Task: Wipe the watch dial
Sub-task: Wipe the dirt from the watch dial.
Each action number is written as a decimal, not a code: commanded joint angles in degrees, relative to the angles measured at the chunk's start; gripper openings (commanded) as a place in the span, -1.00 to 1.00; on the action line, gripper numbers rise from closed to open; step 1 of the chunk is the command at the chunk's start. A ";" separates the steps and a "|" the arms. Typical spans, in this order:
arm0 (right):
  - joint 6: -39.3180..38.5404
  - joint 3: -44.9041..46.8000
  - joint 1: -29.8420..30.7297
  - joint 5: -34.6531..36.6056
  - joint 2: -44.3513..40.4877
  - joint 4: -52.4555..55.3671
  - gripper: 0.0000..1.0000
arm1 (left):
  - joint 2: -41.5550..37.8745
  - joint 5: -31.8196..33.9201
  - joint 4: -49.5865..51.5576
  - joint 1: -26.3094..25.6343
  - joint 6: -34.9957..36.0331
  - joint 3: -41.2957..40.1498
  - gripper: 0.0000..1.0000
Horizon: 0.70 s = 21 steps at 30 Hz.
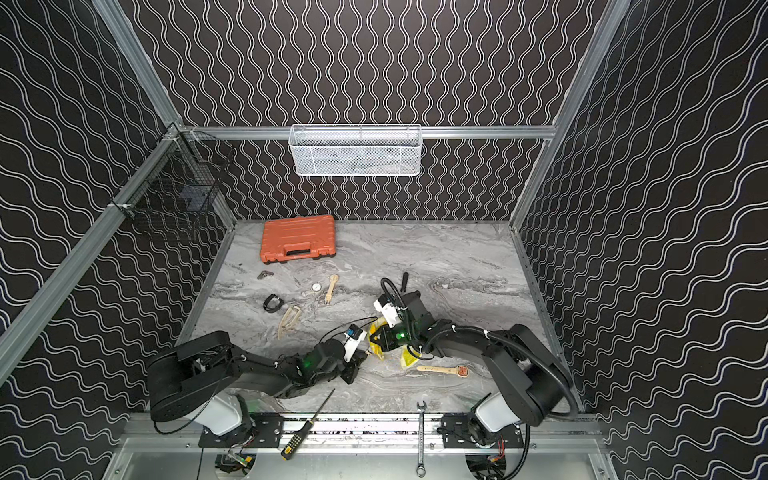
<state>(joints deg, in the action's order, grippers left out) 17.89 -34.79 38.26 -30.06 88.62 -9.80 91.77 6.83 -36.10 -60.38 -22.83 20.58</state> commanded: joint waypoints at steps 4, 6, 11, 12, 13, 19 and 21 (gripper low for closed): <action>-7.46 -1.40 0.19 -6.95 8.91 6.99 -1.00 | 0.77 1.62 19.62 0.26 -2.84 -1.43 -0.82; -5.14 0.91 -0.07 -5.32 9.55 5.47 -1.00 | 0.64 1.71 19.56 0.28 -2.82 -1.56 -0.81; 1.65 4.36 -3.31 1.77 9.47 3.85 -1.00 | 1.30 0.59 19.52 0.23 -3.08 -1.32 -0.82; 2.36 5.16 -4.13 2.25 8.79 3.12 -1.00 | 1.27 0.66 19.68 0.26 -2.76 -1.25 -0.82; 2.71 5.43 -4.49 3.12 8.15 2.94 -1.00 | 0.99 1.17 19.77 0.26 -2.65 -1.24 -0.83; 4.93 6.18 -4.21 11.68 7.05 2.48 -1.00 | 1.13 0.29 19.19 0.26 -2.80 -1.68 -0.82; 4.59 6.26 -3.42 12.79 6.11 2.38 -1.00 | 1.13 0.76 18.32 0.26 -2.70 -2.10 -0.82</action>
<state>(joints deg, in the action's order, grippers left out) 21.85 -29.56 34.50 -33.56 94.56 -19.86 91.70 6.83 -36.88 -60.38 -25.32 20.03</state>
